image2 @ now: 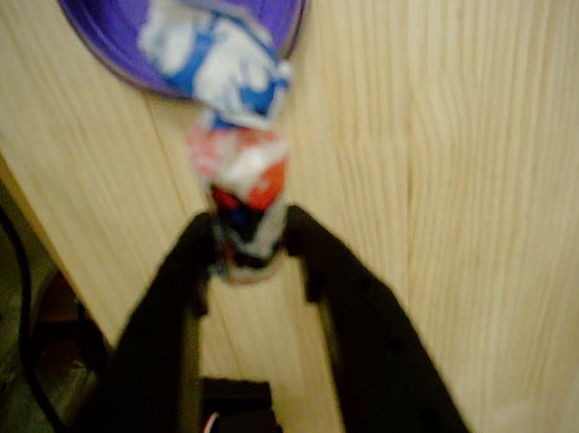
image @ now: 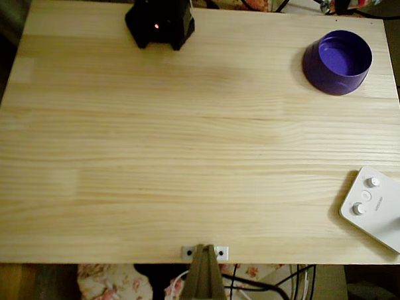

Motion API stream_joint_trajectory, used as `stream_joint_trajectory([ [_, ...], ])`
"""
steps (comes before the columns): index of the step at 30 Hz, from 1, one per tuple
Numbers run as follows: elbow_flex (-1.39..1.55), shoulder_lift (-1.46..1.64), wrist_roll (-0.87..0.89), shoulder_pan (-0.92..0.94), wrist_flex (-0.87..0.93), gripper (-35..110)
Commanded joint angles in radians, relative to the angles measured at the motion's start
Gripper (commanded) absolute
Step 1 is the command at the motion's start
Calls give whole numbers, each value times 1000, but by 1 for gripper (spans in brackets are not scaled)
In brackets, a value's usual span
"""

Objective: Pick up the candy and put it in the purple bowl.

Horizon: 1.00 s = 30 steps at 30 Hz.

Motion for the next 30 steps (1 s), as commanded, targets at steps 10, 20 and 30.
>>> stream_joint_trajectory([
  [10, -304, -201, -43, -25, -37, 6],
  [20, -350, -288, -34, -72, -77, 6],
  [30, -494, -394, -32, -97, -60, 6],
])
